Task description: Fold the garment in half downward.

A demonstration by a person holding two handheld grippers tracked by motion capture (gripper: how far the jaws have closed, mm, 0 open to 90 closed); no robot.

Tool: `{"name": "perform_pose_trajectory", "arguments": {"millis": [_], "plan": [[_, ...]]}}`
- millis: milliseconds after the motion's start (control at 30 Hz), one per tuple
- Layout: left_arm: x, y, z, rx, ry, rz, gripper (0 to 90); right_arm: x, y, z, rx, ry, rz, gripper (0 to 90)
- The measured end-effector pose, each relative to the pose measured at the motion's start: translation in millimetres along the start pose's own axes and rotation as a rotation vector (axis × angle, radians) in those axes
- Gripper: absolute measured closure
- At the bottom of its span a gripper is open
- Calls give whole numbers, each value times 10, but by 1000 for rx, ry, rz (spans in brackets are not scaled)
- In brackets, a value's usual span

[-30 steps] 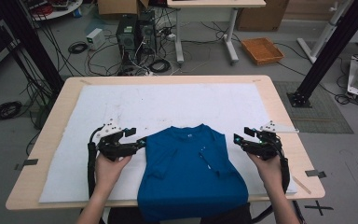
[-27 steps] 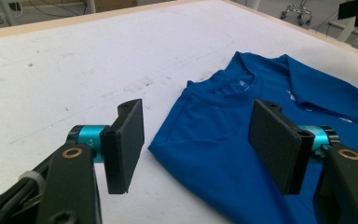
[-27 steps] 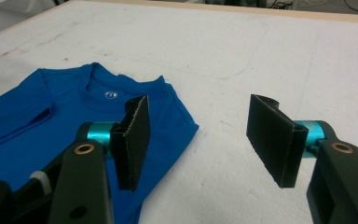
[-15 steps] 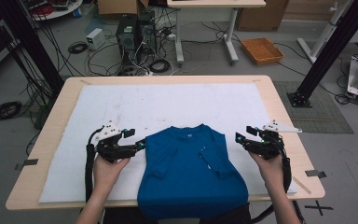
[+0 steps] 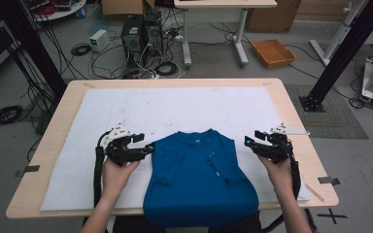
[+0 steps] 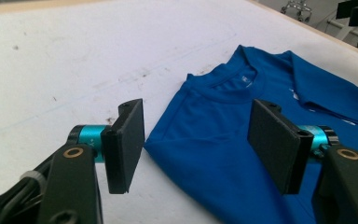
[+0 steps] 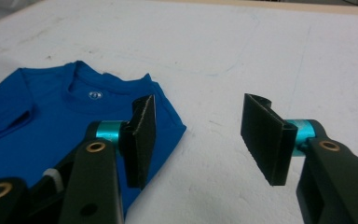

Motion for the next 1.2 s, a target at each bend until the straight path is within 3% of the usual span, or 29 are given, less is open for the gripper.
{"name": "perform_pose_trajectory", "arguments": {"millis": [133, 233, 433, 500, 700, 800, 967, 1200], "plan": [[126, -24, 0, -20, 0, -39, 405, 134, -40, -16, 12, 12, -34, 505], [208, -52, -13, -32, 29, -85, 417, 226, -61, -18, 7, 3, -62, 536], [261, -80, -85, -54, 78, -107, 463, 350, -84, -36, 19, 1, -118, 580], [293, -107, -107, -61, 96, -138, 464, 387, -94, -46, 19, -3, -133, 588], [362, -162, -113, -70, 117, -199, 504, 532, -136, -65, 33, 21, -183, 655], [368, -162, -101, -68, 127, -197, 527, 609, -158, -104, 31, 47, -204, 707], [368, -166, -93, -40, 147, -200, 611, 643, -163, -159, -15, 36, -220, 867], [382, -161, -85, -18, 156, -181, 761, 598, -145, -67, -22, -11, -191, 884]]}}
Point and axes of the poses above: each handheld gripper's, and its own axes: x roughly forward along the jaws, y roughly out of its top, z roughly to its right, the point moved 3 cm from there along x, roughly forward along the jaws, and after that the axes turned 4 degrees about -x, right-handed, at the moved point
